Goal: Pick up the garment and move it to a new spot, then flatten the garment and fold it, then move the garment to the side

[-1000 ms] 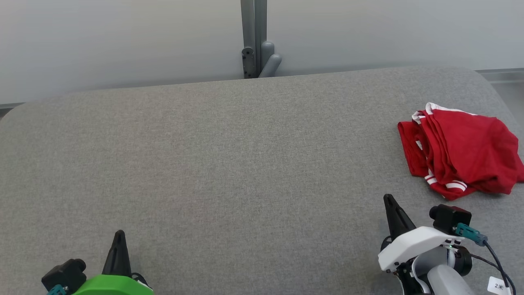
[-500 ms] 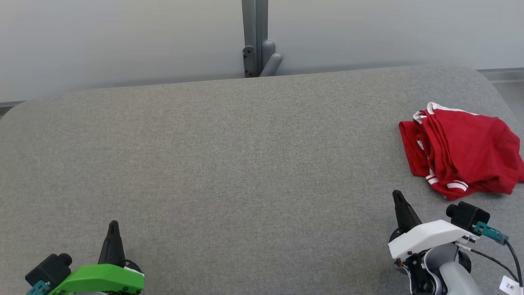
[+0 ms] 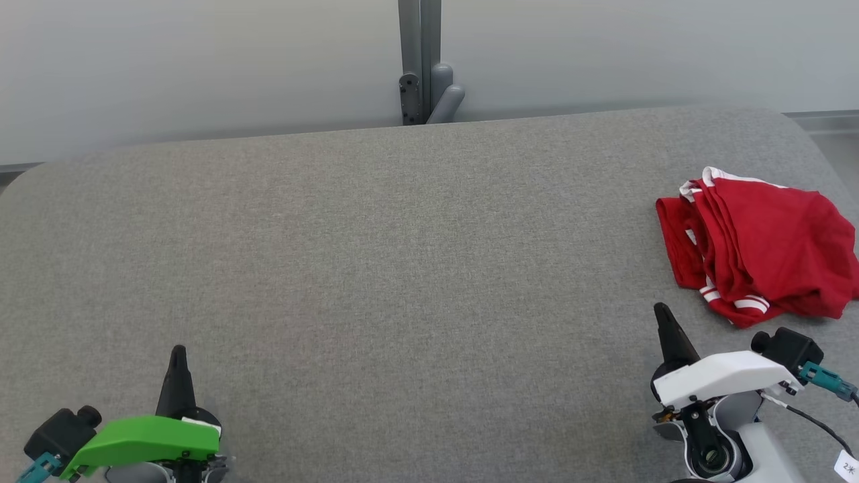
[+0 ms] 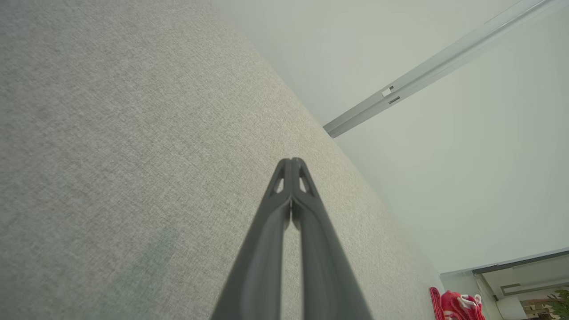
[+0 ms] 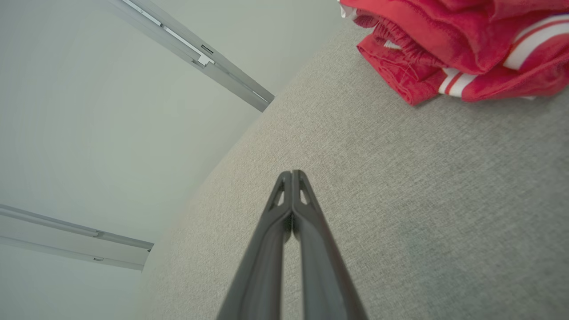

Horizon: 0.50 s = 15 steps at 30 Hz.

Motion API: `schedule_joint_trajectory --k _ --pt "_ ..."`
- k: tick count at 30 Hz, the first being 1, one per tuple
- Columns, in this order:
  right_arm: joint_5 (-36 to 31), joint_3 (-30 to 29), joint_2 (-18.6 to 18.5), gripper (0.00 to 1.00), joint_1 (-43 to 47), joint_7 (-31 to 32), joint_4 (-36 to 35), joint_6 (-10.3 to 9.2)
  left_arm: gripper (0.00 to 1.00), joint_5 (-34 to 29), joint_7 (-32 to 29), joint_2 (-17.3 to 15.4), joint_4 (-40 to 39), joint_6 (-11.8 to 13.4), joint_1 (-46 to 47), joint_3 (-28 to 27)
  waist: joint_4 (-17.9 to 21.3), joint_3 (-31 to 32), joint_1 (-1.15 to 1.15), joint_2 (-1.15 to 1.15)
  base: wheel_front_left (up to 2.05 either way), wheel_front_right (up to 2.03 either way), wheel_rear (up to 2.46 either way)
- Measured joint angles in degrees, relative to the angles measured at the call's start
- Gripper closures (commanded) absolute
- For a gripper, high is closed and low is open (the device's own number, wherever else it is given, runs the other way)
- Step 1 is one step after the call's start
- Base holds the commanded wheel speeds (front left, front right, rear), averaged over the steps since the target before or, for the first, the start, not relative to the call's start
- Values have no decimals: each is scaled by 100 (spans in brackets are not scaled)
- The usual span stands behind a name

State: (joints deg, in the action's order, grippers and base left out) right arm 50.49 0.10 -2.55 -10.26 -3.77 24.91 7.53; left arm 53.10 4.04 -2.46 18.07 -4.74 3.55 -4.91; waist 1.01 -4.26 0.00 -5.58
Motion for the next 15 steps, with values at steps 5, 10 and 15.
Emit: schedule_joint_trajectory --k 5,10,15 --pt "348 -68 -2 100 -25 93 -41 0 100 316 -102 -1 -70 22 63 -23 -6 -7 0 0 0 0 0" --pt "682 -123 -2 100 -54 176 -87 0 100 610 -182 -2 -103 33 99 -38 -12 -14 0 0 0 0 0" --pt "1004 -172 -4 100 -59 270 -123 0 100 916 -256 -2 -133 59 149 -54 -18 -22 0 0 0 0 0"
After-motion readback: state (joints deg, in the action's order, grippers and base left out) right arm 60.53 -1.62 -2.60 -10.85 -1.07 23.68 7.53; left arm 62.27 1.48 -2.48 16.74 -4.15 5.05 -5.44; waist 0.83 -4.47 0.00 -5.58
